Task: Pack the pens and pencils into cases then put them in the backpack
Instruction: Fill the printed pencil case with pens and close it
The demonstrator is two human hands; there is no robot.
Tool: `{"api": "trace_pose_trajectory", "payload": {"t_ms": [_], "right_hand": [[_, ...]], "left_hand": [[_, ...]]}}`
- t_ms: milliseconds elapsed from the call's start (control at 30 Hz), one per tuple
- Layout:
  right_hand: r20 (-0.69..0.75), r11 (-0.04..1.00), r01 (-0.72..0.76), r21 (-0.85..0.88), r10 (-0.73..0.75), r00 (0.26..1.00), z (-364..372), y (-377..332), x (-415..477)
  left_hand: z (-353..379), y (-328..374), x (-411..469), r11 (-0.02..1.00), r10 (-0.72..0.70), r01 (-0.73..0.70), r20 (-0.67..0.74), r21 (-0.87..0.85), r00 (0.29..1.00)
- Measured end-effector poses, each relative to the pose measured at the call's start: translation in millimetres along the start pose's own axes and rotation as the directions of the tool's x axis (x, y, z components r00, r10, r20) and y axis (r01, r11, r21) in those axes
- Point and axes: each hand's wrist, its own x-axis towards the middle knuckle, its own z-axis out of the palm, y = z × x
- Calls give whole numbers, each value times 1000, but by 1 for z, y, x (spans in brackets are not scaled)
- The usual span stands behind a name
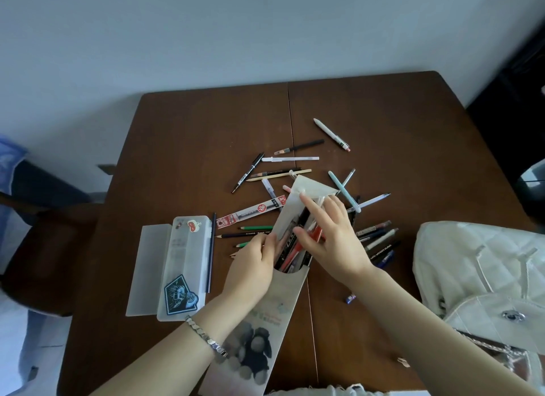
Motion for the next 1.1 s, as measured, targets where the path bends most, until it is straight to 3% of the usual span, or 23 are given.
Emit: {"api": "trace_pose_trajectory", "payload": {"t_ms": [100, 167, 267, 367, 467, 567, 633, 667, 733, 800, 1033, 1100], "right_hand": [[25, 990, -123, 68, 121, 992, 2, -5, -2], [-50, 995, -80, 60, 83, 995, 3, -7, -2], [-112, 987, -34, -157, 16, 994, 6, -4, -3], [27, 953, -133, -272, 146, 989, 6, -7, -3], [102, 982, -156, -107, 167, 981, 1, -8, -4], [-76, 973, -180, 144, 192, 978, -10, 3, -13], [-243, 934, -291, 207, 337, 910, -17, 25, -21], [-248, 885, -417, 206, 459, 853, -19, 40, -26], [-105, 676, -730, 97, 737, 668, -17, 75, -37], [24, 516, -852, -87, 856, 516, -8, 99, -50], [26, 428, -904, -26, 904, 427, 17, 108, -54], [44, 464, -884, 57, 883, 467, 13, 105, -52]], "left_hand": [[0, 1, 2, 1000, -5, 5, 15, 2, 1000], [1, 3, 2, 1000, -7, 7, 17, -5, 1000], [3, 7, 3, 1000, 7, -7, -1, 2, 1000], [3, 9, 3, 999, 24, -24, 3, 37, 1000], [2, 8, 2, 997, 24, -27, 40, 66, 999], [3, 5, 7, 991, 25, -28, 25, 127, 999], [5, 4, 14, 989, -5, 5, -4, 147, 1000], [6, 3, 17, 988, -12, 14, -18, 155, 1000], [9, 3, 21, 986, -15, 19, -26, 167, 1000], [14, 1, 23, 985, -18, 22, -23, 172, 1000], [23, -4, 25, 985, -54, 52, 7, 167, 999], [22, -7, 26, 983, -51, 52, -9, 177, 999]]}}
